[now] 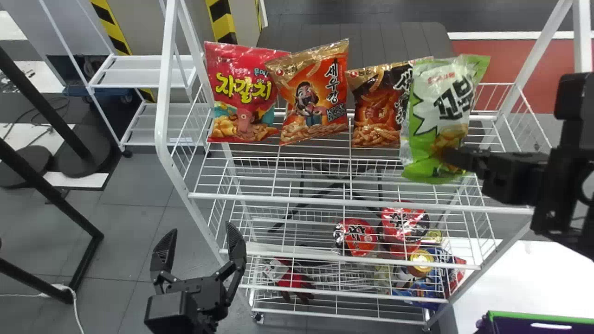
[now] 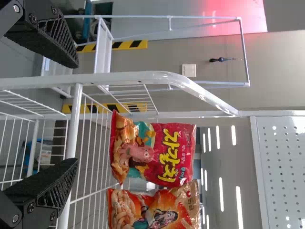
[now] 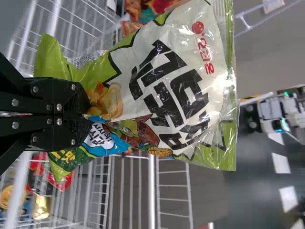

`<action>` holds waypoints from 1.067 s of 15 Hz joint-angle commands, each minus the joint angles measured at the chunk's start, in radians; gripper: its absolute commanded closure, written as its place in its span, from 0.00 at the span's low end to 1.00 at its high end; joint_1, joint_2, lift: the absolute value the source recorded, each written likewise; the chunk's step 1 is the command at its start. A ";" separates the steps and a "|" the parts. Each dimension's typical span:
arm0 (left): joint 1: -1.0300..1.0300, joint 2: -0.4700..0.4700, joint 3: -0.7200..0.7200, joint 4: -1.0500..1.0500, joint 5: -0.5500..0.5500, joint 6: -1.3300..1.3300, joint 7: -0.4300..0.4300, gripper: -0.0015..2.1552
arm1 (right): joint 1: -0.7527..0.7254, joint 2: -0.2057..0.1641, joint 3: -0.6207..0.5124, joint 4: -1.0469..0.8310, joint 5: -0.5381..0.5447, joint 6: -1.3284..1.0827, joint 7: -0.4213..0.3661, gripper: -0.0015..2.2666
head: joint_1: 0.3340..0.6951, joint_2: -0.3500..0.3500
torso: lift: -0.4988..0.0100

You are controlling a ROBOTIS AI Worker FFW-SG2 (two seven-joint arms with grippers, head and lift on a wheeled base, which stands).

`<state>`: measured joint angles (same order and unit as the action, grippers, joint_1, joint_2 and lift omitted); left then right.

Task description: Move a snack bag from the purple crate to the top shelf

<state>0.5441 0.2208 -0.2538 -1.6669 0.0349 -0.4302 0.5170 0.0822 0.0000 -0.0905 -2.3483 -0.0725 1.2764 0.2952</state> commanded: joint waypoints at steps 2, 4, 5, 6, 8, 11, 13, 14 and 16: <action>0.000 0.002 0.001 0.001 -0.001 0.000 0.000 0.06 | -0.036 0.001 0.005 0.089 0.017 -0.111 -0.024 0.81 | 1.00 0.59 | 0.98; 0.000 0.002 0.002 0.001 -0.001 0.000 0.000 0.06 | -0.067 0.001 0.014 0.156 0.036 -0.133 -0.030 0.81 | 1.00 0.58 | 0.98; 0.000 0.002 0.002 0.001 -0.001 0.000 0.000 0.06 | -0.082 0.001 0.014 0.195 0.042 -0.148 -0.045 0.81 | 1.00 0.58 | 0.98; 0.000 0.002 0.002 0.001 -0.001 -0.003 0.000 0.06 | -0.096 0.001 0.012 0.225 0.042 -0.160 -0.048 0.81 | 1.00 0.57 | 0.98; 0.000 0.003 0.002 0.001 -0.001 -0.003 0.005 0.06 | -0.110 0.001 0.008 0.276 0.040 -0.203 -0.051 0.81 | 1.00 0.56 | 0.98; 0.000 0.003 0.002 0.001 -0.001 0.000 0.005 0.06 | -0.130 0.001 -0.003 0.334 0.042 -0.246 -0.065 0.81 | 1.00 0.55 | 0.98; 0.000 0.003 0.002 0.003 -0.001 -0.003 0.005 0.06 | -0.140 0.001 -0.011 0.368 0.043 -0.259 -0.077 0.81 | 1.00 0.54 | 0.98; 0.000 0.003 0.004 0.004 -0.001 -0.003 0.006 0.06 | -0.150 0.001 -0.015 0.389 0.045 -0.280 -0.079 0.81 | 1.00 0.54 | 0.98; 0.000 0.003 0.002 0.006 -0.001 -0.006 0.006 0.06 | -0.162 0.001 -0.018 0.426 0.051 -0.314 -0.084 0.81 | 1.00 0.53 | 0.98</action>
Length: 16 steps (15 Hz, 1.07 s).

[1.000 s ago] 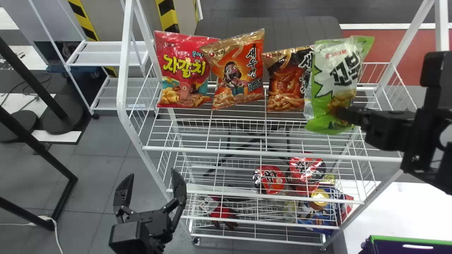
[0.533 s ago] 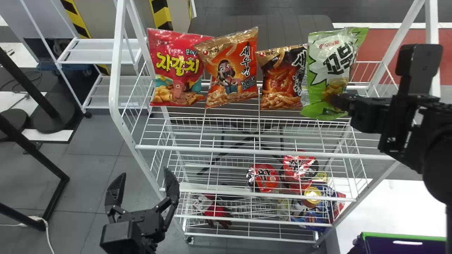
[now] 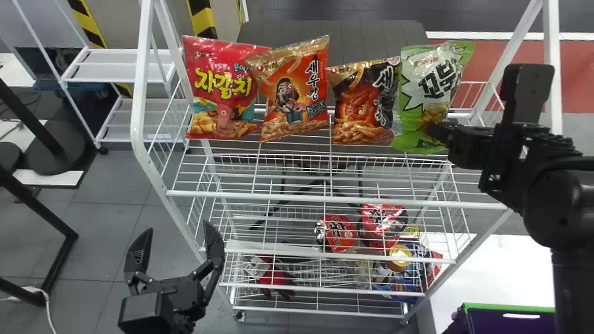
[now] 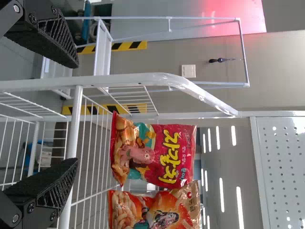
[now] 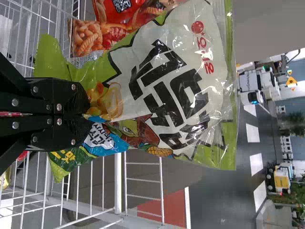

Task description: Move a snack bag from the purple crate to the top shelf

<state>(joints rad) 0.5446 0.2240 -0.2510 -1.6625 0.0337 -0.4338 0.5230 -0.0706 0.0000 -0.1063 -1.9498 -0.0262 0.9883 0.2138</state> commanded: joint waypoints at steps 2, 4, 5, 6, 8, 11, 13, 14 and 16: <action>0.002 0.000 0.001 0.001 0.000 -0.006 0.002 0.06 | -0.021 0.001 -0.003 0.068 0.017 -0.056 -0.022 0.81 | 1.00 0.52 | 0.98; 0.002 0.000 0.001 0.001 0.000 -0.009 0.005 0.06 | -0.025 0.001 -0.003 0.091 0.031 -0.102 -0.045 0.81 | 1.00 0.50 | 0.98; 0.003 0.000 0.001 0.001 -0.002 -0.009 0.005 0.06 | -0.023 0.001 -0.003 0.097 0.037 -0.115 -0.053 0.81 | 1.00 0.50 | 0.98; 0.003 0.000 0.001 0.003 0.000 -0.009 0.005 0.06 | -0.025 0.001 -0.003 0.103 0.037 -0.124 -0.056 0.81 | 1.00 0.49 | 0.98; 0.003 0.000 -0.001 0.001 -0.002 -0.009 0.005 0.06 | -0.025 0.001 -0.006 0.118 0.037 -0.151 -0.080 0.81 | 1.00 0.48 | 0.98; 0.003 0.000 0.001 0.001 -0.002 -0.009 0.005 0.06 | -0.025 0.001 -0.010 0.138 0.037 -0.164 -0.122 0.81 | 1.00 0.47 | 0.98; 0.003 0.000 0.001 0.001 -0.002 -0.009 0.005 0.06 | -0.028 0.001 -0.012 0.157 0.037 -0.188 -0.148 0.81 | 1.00 0.45 | 0.98; 0.003 0.000 0.001 0.003 -0.002 -0.009 0.005 0.06 | -0.028 0.001 -0.012 0.166 0.038 -0.204 -0.163 0.81 | 1.00 0.45 | 0.98; 0.003 0.000 0.001 0.003 -0.002 -0.009 0.005 0.06 | -0.032 0.001 -0.012 0.181 0.037 -0.225 -0.186 0.81 | 1.00 0.44 | 0.98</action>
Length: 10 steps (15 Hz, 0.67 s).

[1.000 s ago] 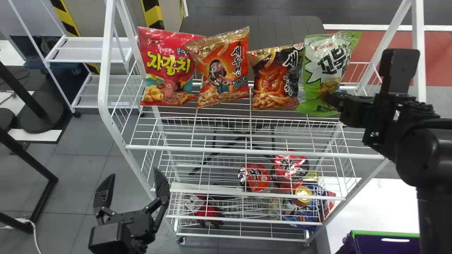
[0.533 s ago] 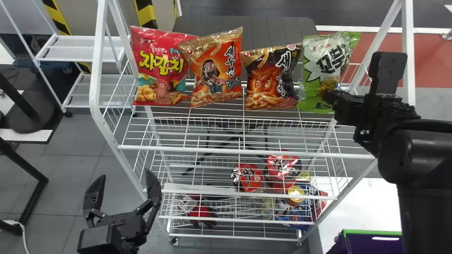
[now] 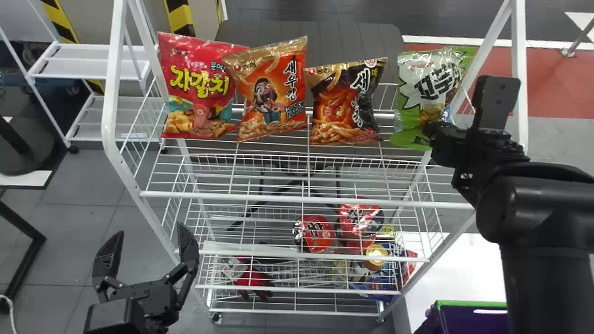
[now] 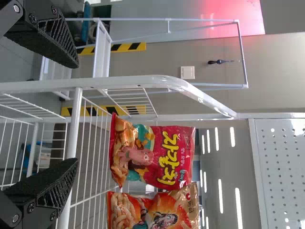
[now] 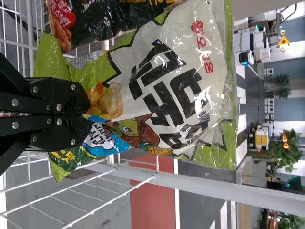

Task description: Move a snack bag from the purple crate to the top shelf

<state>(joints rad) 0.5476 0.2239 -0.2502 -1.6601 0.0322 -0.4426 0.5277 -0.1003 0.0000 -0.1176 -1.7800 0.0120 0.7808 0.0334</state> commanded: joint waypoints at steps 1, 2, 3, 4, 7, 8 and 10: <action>0.000 0.000 0.000 0.000 0.000 0.000 0.000 0.06 | -0.004 0.001 -0.001 0.017 -0.001 -0.024 -0.009 0.81 | 1.00 0.43 | 0.98; 0.000 0.000 0.000 0.000 0.000 0.000 0.000 0.06 | -0.009 0.001 -0.001 0.024 0.000 -0.027 -0.009 0.81 | 1.00 0.43 | 0.98; 0.000 -0.002 0.000 0.000 0.000 -0.003 0.000 0.06 | -0.012 0.001 0.001 0.031 0.000 -0.027 -0.009 0.81 | 1.00 0.43 | 0.98; 0.000 -0.002 0.000 0.000 0.000 0.000 0.000 0.06 | -0.013 0.001 0.004 0.040 0.000 -0.033 -0.013 0.81 | 1.00 0.43 | 0.98; 0.000 -0.002 0.002 0.002 0.000 -0.003 0.000 0.06 | -0.016 0.001 0.010 0.079 0.000 -0.079 -0.026 0.81 | 1.00 0.43 | 0.98; 0.000 -0.002 0.002 0.002 0.000 -0.003 0.000 0.06 | -0.018 0.001 0.010 0.091 -0.001 -0.100 -0.027 0.81 | 1.00 0.43 | 0.98; 0.000 0.000 0.002 0.003 0.000 -0.003 0.000 0.06 | -0.019 0.001 0.009 0.111 -0.003 -0.140 -0.027 0.81 | 1.00 0.43 | 0.98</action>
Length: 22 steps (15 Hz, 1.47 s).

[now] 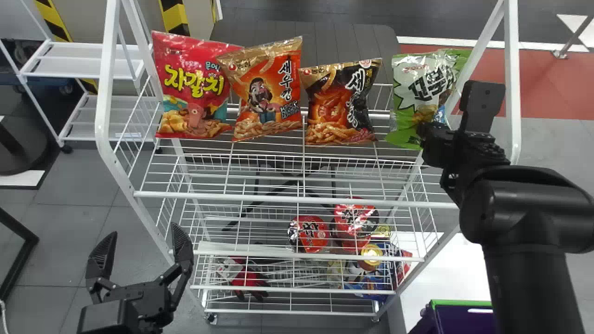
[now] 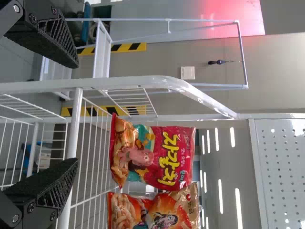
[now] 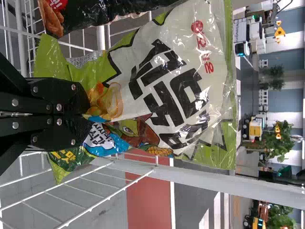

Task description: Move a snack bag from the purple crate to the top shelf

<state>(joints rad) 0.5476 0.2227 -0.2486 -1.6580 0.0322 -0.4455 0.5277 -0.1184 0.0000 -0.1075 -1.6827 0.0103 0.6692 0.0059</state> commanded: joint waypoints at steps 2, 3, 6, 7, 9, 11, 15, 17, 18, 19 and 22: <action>0.000 0.000 0.002 0.001 0.000 0.000 0.000 0.06 | -0.003 0.001 -0.003 0.038 -0.006 -0.059 -0.004 0.81 | 1.00 0.43 | 0.98; 0.000 0.001 0.002 0.001 0.000 0.000 0.000 0.06 | -0.004 0.001 -0.003 0.044 -0.007 -0.059 -0.004 0.81 | 1.00 0.43 | 0.98; 0.000 0.000 0.002 0.003 0.000 -0.003 0.000 0.06 | -0.004 0.001 -0.001 0.058 -0.007 -0.059 -0.006 0.78 | 1.00 0.43 | 0.98; 0.000 0.000 0.003 0.003 0.000 -0.003 0.000 0.06 | -0.004 0.001 0.000 0.064 -0.007 -0.065 -0.011 0.75 | 1.00 0.43 | 0.98; 0.000 0.000 0.003 0.003 0.000 -0.003 0.000 0.06 | -0.004 0.001 0.002 0.080 -0.006 -0.108 -0.024 0.71 | 1.00 0.43 | 0.98; 0.000 0.000 0.003 0.003 0.000 -0.003 0.000 0.06 | -0.006 0.001 0.002 0.090 -0.006 -0.108 -0.026 0.63 | 1.00 0.43 | 0.98; 0.000 0.001 0.003 0.001 -0.002 -0.003 0.000 0.06 | -0.007 0.001 0.002 0.095 -0.003 -0.105 -0.026 0.60 | 1.00 0.43 | 0.98; 0.000 0.001 0.003 0.000 -0.002 -0.003 0.000 0.06 | -0.007 0.001 0.002 0.100 -0.004 -0.105 -0.026 0.35 | 1.00 0.43 | 0.98; 0.000 0.001 0.003 -0.002 -0.002 -0.003 0.000 0.06 | -0.007 0.001 0.002 0.101 -0.004 -0.105 -0.026 0.22 | 1.00 0.43 | 0.98; 0.000 0.003 0.003 -0.002 -0.002 -0.003 0.000 0.06 | -0.007 0.001 0.002 0.103 -0.003 -0.105 -0.030 0.12 | 1.00 0.43 | 0.98; 0.002 0.003 0.002 -0.002 -0.002 -0.003 0.000 0.06 | -0.009 0.001 0.002 0.103 0.000 -0.102 -0.030 0.08 | 1.00 0.43 | 0.98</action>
<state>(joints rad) 0.5476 0.2255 -0.2456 -1.6598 0.0307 -0.4486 0.5277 -0.1272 0.0000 -0.1058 -1.5801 0.0107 0.5650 -0.0247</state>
